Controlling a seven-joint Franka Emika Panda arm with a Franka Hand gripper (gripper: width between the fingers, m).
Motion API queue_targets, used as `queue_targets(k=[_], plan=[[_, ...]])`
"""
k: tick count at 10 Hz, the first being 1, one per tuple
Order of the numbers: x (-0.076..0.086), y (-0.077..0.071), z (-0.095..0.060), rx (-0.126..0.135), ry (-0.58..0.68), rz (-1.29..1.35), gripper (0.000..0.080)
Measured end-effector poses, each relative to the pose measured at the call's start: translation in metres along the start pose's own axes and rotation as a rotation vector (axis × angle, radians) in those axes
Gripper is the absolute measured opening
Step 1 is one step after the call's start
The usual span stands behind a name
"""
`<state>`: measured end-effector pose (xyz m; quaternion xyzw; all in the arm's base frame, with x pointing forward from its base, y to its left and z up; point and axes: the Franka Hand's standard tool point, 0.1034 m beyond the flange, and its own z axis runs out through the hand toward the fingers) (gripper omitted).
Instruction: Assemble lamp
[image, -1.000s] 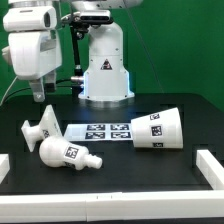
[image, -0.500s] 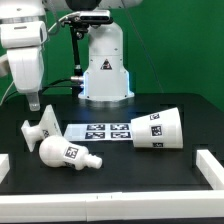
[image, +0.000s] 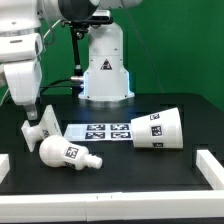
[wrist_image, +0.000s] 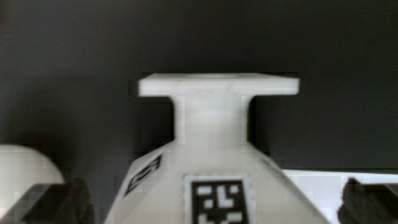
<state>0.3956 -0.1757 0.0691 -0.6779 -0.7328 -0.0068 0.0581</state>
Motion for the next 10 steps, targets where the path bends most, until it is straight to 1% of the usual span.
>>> queue_targets(k=[2, 5, 8, 9, 10], plan=[[0.002, -0.007, 0.021, 0.03, 0.019, 0.004, 0.07], [0.003, -0.016, 0.039, 0.059, 0.039, 0.015, 0.07], [0.0, -0.023, 0.049, 0.077, 0.053, 0.03, 0.07], [0.0, -0.024, 0.049, 0.077, 0.053, 0.034, 0.07], [0.0, -0.024, 0.049, 0.078, 0.053, 0.034, 0.0614]])
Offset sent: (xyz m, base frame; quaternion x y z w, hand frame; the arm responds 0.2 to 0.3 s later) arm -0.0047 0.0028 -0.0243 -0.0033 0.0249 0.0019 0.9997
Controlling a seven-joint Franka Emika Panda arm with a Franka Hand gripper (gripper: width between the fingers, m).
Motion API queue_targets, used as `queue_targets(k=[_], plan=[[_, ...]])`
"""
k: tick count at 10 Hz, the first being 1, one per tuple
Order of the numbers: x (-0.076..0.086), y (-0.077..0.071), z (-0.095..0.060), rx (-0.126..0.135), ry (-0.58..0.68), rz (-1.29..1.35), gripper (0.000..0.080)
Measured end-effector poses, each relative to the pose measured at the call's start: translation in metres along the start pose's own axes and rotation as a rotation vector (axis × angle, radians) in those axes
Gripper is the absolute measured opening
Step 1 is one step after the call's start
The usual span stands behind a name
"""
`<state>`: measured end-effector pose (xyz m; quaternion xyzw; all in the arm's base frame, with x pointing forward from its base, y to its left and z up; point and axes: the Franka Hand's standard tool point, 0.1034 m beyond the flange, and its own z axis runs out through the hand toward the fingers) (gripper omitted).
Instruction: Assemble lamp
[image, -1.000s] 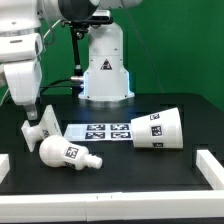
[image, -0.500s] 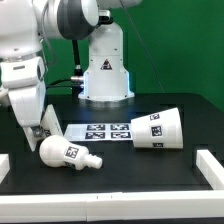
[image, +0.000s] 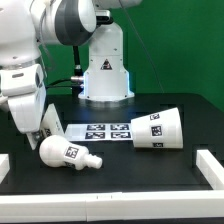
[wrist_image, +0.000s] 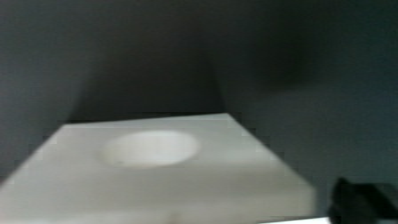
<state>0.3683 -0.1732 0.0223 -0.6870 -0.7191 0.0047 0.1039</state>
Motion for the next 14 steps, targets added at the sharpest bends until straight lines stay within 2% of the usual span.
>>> queue_targets(k=[1, 2, 3, 12, 14], plan=[[0.0, 0.0, 0.0, 0.0, 0.0, 0.0, 0.0479], [0.0, 0.0, 0.0, 0.0, 0.0, 0.0, 0.0479], [0.0, 0.0, 0.0, 0.0, 0.0, 0.001, 0.0305], [0.0, 0.0, 0.0, 0.0, 0.0, -0.001, 0.0308], [0.003, 0.007, -0.012, 0.003, -0.048, -0.134, 0.0309]])
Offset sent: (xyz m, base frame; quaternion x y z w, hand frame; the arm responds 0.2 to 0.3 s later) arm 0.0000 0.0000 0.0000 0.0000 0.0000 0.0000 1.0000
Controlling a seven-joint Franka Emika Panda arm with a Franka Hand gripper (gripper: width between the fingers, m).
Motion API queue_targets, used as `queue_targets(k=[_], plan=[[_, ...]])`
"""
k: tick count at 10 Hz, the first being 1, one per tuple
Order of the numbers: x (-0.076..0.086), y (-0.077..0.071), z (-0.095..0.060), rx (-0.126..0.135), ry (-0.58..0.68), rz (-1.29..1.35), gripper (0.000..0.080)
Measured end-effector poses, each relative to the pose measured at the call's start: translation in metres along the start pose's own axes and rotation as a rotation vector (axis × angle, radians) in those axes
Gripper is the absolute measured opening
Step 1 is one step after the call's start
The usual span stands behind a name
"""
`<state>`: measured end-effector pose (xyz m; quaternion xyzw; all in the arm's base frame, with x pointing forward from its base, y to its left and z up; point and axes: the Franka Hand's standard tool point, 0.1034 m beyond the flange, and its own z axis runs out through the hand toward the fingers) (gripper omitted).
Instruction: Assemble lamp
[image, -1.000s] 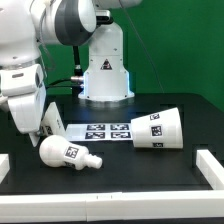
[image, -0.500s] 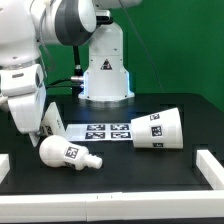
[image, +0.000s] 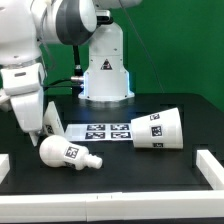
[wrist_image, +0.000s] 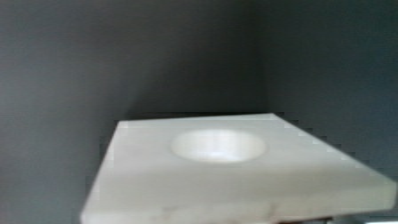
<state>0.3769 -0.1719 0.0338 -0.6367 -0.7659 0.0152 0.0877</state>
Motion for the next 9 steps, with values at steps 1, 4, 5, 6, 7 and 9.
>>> queue_targets(k=[1, 4, 5, 6, 7, 9], plan=[[0.001, 0.003, -0.007, 0.0, -0.023, -0.148, 0.0309], [-0.007, -0.005, -0.01, 0.005, -0.029, -0.405, 0.0309], [-0.007, -0.006, -0.009, 0.014, -0.034, -0.484, 0.0309], [-0.008, -0.007, -0.009, 0.016, -0.034, -0.536, 0.0309], [-0.008, -0.006, -0.009, 0.025, -0.038, -0.646, 0.0309], [0.002, 0.007, -0.01, 0.035, -0.045, -0.862, 0.031]])
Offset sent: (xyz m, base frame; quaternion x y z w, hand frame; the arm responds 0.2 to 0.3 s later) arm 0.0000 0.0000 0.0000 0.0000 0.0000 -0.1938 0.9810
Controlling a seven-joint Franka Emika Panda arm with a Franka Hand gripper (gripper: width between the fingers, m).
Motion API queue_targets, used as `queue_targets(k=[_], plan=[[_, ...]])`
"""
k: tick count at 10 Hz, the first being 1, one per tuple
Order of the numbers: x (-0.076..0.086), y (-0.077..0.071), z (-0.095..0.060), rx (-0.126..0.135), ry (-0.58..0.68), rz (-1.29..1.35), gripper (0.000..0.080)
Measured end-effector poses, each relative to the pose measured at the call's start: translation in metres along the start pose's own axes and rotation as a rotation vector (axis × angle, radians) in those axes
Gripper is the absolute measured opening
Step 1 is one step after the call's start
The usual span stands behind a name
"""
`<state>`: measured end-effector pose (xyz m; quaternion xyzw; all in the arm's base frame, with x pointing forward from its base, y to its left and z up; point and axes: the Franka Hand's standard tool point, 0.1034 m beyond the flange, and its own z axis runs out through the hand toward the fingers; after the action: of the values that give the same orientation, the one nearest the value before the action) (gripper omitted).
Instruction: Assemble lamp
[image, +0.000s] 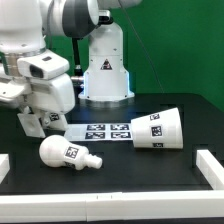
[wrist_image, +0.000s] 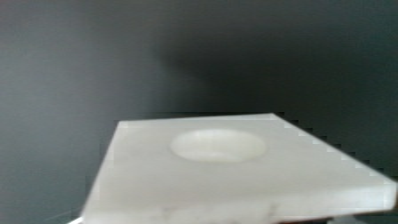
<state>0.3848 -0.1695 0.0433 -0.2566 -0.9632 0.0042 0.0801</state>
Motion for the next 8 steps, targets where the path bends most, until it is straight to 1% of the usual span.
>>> queue_targets(k=[1, 2, 4, 5, 6, 7, 8], plan=[[0.0, 0.003, 0.002, 0.005, 0.006, -0.117, 0.031], [0.0, 0.002, 0.004, 0.015, 0.017, -0.216, 0.031], [0.0, -0.003, 0.005, 0.028, 0.018, -0.285, 0.031], [0.0, -0.005, 0.006, 0.037, 0.019, -0.36, 0.031], [-0.001, -0.009, 0.006, 0.04, 0.021, -0.419, 0.031], [-0.005, -0.014, 0.006, 0.034, 0.01, -0.417, 0.031], [-0.007, -0.014, 0.009, 0.031, 0.014, -0.382, 0.031]])
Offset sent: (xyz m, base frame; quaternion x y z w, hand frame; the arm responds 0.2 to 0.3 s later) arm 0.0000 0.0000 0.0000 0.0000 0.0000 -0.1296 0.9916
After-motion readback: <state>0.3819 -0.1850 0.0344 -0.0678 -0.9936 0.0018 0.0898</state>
